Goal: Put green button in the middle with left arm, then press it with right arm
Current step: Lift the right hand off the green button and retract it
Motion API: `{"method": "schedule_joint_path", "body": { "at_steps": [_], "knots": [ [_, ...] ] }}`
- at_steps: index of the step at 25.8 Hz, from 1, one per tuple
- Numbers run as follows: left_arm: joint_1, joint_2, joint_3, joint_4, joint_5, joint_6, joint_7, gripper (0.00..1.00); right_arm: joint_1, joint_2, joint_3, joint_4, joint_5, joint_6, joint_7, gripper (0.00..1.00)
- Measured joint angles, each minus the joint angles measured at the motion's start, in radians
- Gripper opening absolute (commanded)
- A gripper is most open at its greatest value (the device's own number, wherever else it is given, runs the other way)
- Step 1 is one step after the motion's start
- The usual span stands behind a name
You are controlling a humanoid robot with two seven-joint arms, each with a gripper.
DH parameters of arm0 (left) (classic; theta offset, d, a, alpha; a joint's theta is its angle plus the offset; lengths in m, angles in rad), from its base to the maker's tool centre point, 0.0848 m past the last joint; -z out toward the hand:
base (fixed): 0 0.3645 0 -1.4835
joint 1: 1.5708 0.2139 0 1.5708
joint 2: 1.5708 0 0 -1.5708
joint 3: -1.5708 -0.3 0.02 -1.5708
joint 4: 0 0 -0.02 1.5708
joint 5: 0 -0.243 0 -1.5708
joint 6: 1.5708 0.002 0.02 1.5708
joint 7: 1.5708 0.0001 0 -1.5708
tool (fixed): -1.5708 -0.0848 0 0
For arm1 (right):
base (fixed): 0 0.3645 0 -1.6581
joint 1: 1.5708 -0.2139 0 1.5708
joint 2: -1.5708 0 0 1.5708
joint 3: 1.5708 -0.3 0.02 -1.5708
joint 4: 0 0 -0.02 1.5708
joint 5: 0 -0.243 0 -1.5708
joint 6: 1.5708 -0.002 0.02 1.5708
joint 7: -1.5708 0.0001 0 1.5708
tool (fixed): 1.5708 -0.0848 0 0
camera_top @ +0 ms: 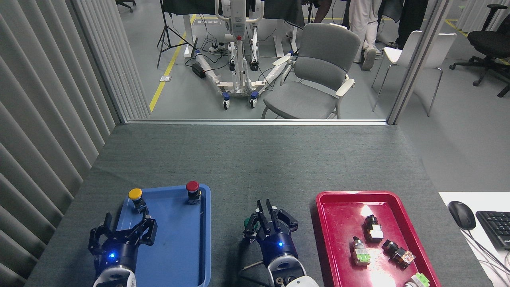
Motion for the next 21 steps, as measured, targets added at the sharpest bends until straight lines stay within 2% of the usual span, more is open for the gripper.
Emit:
{"method": "schedule_joint_path", "body": {
  "at_steps": [6, 14, 21],
  "knots": [
    [-0.002, 0.0, 0.0, -0.004, 0.0, -0.002, 0.0, 1.0, 0.034, -0.012, -0.05, -0.056, -0.001, 0.008, -0.011, 0.99],
    [-0.004, -0.002, -0.001, -0.006, 0.0, -0.003, 0.002, 1.0, 0.109, -0.037, -0.089, -0.109, 0.0, 0.008, -0.111, 0.99],
    [-0.004, -0.003, -0.001, -0.006, 0.0, -0.003, 0.004, 1.0, 0.123, -0.046, -0.091, -0.124, 0.001, 0.067, -0.127, 0.99]
  ]
}}
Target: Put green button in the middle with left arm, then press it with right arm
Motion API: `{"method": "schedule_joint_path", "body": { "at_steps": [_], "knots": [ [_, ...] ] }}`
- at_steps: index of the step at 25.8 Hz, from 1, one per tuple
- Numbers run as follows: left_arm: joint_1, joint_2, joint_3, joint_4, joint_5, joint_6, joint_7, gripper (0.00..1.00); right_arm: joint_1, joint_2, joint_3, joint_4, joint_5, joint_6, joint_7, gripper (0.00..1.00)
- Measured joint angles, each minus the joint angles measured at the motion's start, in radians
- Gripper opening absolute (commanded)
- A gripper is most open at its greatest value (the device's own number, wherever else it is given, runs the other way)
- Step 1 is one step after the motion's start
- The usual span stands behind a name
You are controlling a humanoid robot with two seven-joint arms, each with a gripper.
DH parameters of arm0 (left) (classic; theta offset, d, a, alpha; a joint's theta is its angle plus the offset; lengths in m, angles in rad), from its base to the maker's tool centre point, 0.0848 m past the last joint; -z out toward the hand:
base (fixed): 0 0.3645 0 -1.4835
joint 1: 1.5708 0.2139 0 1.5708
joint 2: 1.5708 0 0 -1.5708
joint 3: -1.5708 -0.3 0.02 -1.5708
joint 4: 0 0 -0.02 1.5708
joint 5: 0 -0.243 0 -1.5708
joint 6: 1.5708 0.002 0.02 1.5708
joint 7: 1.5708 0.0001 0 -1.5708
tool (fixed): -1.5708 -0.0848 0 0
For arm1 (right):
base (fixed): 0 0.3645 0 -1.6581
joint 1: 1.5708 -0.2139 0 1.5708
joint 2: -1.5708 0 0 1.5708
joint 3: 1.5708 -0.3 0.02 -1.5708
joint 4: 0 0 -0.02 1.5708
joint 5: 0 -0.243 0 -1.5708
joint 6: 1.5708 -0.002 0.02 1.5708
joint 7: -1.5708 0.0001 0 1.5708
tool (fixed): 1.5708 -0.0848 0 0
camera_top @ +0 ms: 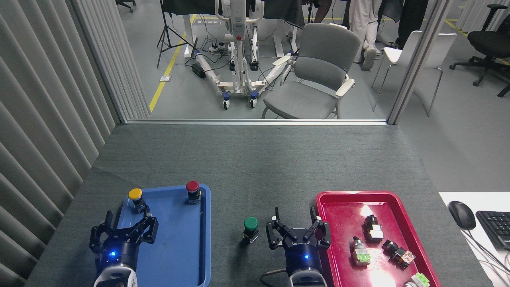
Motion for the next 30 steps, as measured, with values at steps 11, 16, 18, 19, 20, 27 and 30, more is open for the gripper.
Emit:
{"method": "schedule_joint_path", "body": {
  "at_steps": [11, 16, 18, 19, 20, 27, 30],
  "knots": [
    [-0.004, -0.003, -0.003, -0.007, -0.001, -0.001, 0.001, 1.0, 0.001, -0.001, 0.002, -0.009, 0.003, 0.056, -0.001, 0.99],
    [0.0, -0.013, -0.007, -0.016, -0.001, -0.002, 0.002, 1.0, 0.002, -0.003, 0.003, -0.018, 0.003, 0.061, -0.002, 0.95],
    [-0.002, -0.015, -0.016, -0.012, 0.0, -0.002, 0.004, 1.0, 0.004, -0.004, 0.003, -0.019, 0.002, 0.061, -0.003, 0.95],
    [-0.004, -0.015, -0.023, -0.01, 0.001, -0.002, 0.005, 1.0, 0.005, -0.004, 0.003, -0.019, 0.002, 0.061, -0.004, 0.95],
    [-0.007, -0.014, -0.031, -0.008, 0.002, -0.002, 0.006, 1.0, 0.006, -0.005, 0.003, -0.019, 0.002, 0.059, -0.004, 0.95],
    [-0.024, -0.017, -0.051, -0.004, 0.008, -0.037, 0.007, 1.0, 0.007, -0.005, 0.003, -0.019, 0.001, 0.049, -0.004, 0.96],
    [-0.024, -0.013, -0.052, 0.004, 0.009, -0.056, 0.007, 1.0, 0.008, -0.005, 0.003, -0.018, 0.001, 0.049, -0.004, 0.96]
  ]
}}
